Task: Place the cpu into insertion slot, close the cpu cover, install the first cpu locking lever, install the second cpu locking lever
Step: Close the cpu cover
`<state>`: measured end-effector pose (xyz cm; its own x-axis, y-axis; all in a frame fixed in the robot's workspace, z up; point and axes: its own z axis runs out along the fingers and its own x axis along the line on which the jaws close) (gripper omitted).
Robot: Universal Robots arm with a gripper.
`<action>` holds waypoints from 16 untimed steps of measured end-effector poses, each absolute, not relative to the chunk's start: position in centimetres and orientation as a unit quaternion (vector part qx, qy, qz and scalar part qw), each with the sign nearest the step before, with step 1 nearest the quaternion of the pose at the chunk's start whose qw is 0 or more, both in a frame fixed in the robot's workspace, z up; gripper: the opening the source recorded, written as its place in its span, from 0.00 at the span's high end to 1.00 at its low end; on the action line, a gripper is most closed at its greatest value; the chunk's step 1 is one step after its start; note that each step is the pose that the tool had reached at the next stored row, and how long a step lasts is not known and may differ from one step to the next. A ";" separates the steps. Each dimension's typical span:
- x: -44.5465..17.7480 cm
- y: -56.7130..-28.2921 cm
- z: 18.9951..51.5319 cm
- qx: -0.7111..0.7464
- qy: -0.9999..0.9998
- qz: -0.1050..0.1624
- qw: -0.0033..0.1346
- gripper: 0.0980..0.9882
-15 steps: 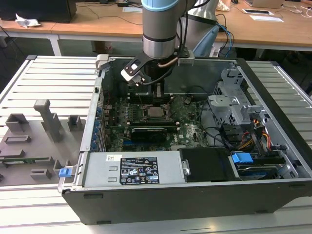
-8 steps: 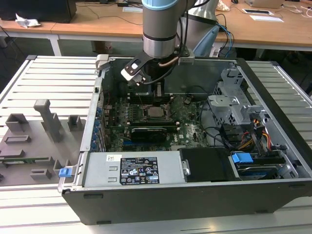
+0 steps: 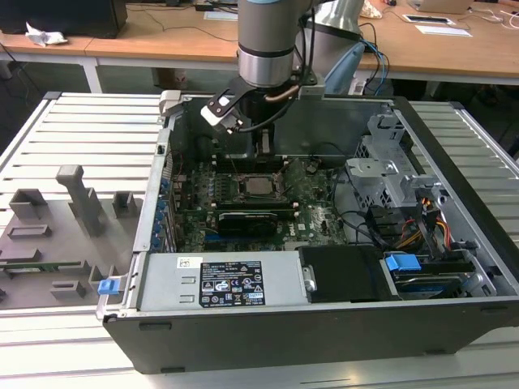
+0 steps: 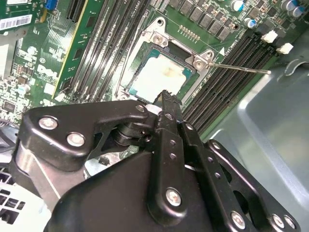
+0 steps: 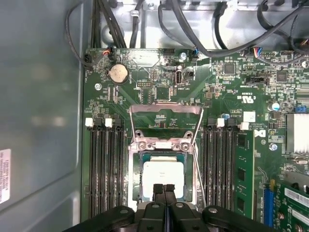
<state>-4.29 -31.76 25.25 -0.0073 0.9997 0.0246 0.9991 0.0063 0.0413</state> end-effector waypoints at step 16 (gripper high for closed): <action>-2.6 -32.1 28.0 0.704 0.709 0.022 0.005 0.99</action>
